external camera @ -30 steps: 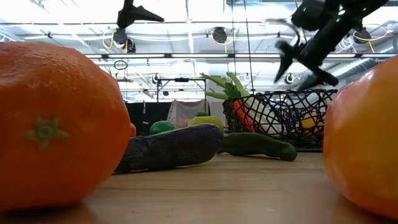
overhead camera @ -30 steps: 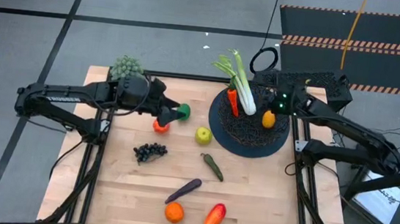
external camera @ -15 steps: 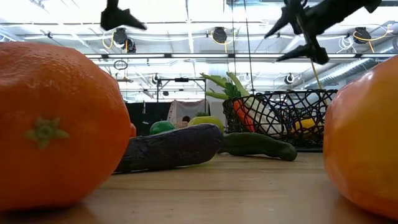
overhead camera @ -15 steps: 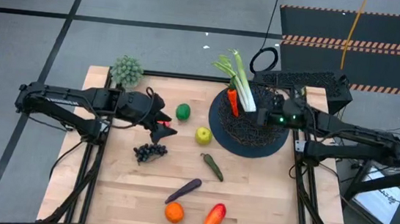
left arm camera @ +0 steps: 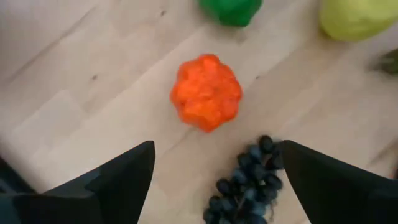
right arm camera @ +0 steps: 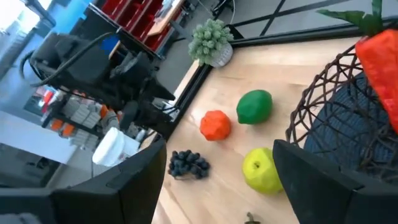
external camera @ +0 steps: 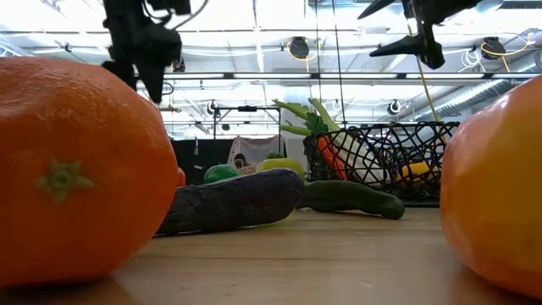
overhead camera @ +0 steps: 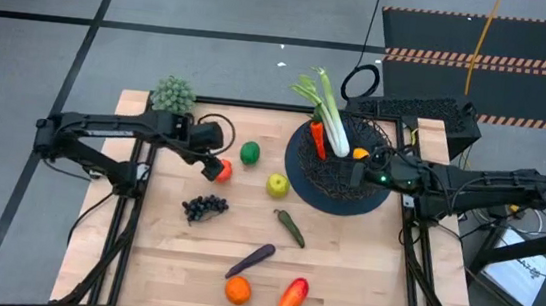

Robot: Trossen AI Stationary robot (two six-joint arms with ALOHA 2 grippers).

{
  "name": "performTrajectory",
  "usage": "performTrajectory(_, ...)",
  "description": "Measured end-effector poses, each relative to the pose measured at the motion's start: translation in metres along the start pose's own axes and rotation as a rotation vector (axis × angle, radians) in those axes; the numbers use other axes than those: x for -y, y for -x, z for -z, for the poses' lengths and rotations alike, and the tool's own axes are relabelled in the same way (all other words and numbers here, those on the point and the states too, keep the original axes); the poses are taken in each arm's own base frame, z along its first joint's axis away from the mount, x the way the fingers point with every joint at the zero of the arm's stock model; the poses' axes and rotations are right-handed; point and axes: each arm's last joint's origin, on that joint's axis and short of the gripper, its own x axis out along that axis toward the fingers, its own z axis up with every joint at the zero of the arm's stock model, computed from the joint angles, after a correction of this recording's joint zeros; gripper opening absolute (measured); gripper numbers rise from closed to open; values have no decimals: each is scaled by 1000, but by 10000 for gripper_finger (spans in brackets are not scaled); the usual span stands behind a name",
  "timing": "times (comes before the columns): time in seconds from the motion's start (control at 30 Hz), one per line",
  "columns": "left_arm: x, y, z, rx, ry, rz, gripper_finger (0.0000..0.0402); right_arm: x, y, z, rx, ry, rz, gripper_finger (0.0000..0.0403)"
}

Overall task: Build produce basket
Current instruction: Put the orange pumpkin into the black woven basket

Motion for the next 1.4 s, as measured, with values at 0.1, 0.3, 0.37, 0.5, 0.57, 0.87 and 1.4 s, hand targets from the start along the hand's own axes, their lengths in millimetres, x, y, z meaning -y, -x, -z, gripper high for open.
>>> performTrajectory(0.1,0,-13,-8,-30,33,-29,347,0,0,0,3,37,1,286)
performTrajectory(0.3,4,-44,-19,-131,69,-83,347,3,-2,-5,21,139,19,286)
performTrajectory(0.37,6,-54,-21,-165,77,-100,347,4,-2,-7,30,172,26,286)
performTrajectory(0.5,9,-69,-22,-233,105,-105,347,6,-2,-11,36,277,27,286)
performTrajectory(0.57,10,-74,-22,-257,116,-106,347,8,-3,-13,30,326,26,286)
performTrajectory(0.87,12,-75,-24,-240,152,-87,395,16,-7,-26,1,412,9,286)
performTrajectory(1.4,12,-89,-38,-173,148,-67,395,23,-9,-34,-55,469,-45,286)
